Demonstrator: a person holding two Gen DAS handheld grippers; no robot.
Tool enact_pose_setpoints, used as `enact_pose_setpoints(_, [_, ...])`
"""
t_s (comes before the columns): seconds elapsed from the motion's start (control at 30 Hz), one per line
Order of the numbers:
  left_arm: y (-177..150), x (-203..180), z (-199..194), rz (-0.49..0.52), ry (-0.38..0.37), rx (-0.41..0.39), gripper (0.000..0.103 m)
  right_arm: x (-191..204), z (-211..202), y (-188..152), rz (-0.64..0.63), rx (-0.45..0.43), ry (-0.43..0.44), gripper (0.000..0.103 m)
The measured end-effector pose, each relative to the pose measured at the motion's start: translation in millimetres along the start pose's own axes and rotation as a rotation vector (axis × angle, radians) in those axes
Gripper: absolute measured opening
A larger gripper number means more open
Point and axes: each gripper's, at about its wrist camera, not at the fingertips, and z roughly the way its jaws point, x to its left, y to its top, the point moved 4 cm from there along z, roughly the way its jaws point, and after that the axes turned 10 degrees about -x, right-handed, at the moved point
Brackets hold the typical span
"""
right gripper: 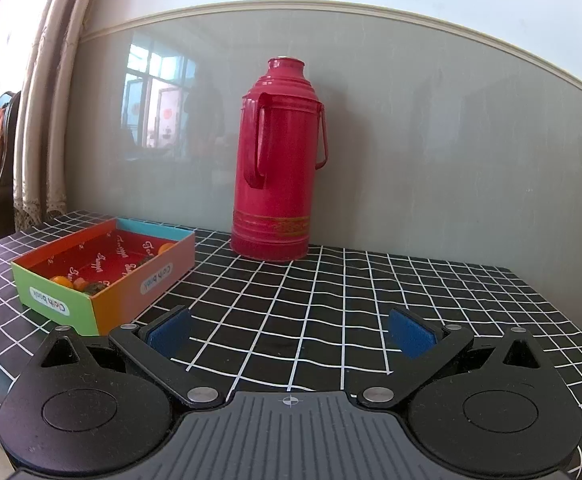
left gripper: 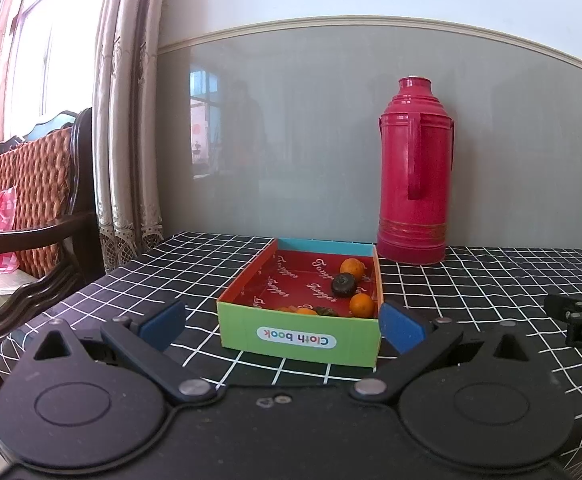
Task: Organize fruits
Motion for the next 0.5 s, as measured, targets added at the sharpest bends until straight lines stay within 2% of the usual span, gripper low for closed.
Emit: enact_pose_setpoints(0.5, [1.7, 0.1, -3.6, 0.009, 0.013, -0.025, 0.097, -1.0, 0.2, 0.1, 0.007, 0.000, -0.003, 0.103])
